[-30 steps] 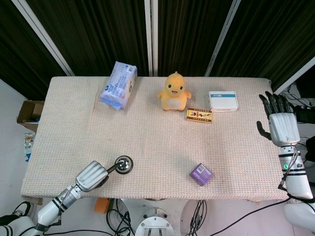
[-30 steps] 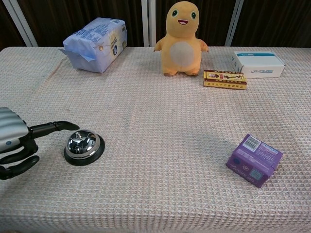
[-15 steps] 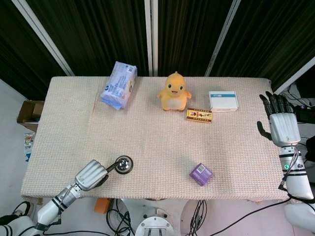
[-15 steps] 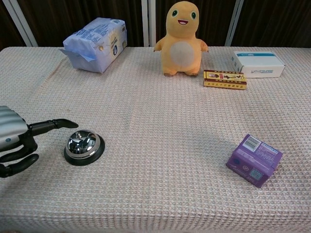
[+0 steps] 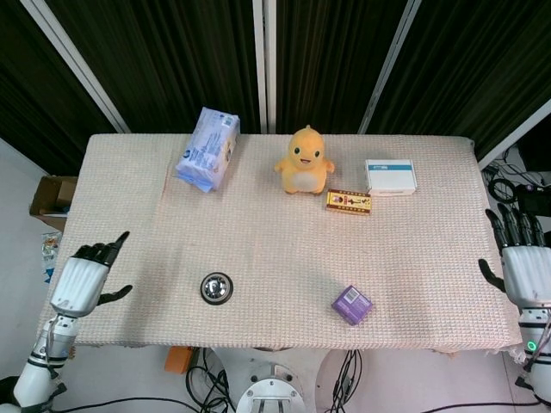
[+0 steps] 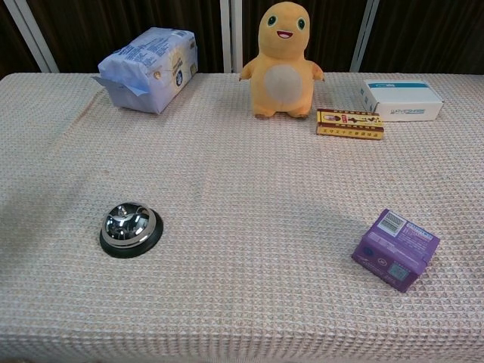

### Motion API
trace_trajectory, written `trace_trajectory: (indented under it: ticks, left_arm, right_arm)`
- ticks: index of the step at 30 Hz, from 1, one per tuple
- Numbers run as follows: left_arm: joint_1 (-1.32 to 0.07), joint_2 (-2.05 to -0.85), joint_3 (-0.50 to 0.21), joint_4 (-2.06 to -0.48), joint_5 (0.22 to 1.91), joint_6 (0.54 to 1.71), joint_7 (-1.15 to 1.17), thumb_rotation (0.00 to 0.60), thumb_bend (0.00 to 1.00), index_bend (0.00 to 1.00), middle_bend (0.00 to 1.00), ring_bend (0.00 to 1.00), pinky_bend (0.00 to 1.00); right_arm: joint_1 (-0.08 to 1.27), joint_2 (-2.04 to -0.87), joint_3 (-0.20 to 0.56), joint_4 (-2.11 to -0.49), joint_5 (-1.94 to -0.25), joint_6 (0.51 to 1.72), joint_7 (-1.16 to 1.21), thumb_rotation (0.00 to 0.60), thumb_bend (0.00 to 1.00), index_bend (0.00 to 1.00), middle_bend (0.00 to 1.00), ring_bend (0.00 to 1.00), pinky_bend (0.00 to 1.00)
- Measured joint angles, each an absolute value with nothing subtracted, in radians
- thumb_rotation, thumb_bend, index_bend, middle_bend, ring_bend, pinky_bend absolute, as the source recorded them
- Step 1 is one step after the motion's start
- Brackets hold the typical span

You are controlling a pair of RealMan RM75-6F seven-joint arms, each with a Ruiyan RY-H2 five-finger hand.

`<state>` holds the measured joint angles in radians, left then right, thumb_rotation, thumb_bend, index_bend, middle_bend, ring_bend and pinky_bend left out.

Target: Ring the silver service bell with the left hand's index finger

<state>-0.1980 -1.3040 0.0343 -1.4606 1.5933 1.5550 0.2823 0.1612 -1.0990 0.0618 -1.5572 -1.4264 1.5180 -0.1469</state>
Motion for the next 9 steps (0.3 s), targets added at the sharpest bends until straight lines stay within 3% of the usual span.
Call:
trace_trajectory:
  ticks: [9]
  left_arm:
    - [-0.066,-1.285,0.050,-1.322,1.543,1.634,0.119,0.172,0.00,0.07,0.07,0.08,0.20]
  right_arm:
    - [0.025,-1.099,-0.017,-1.540,-1.429,1.577,-0.148,0.600,0.18,0.00,0.00,0.00,0.00]
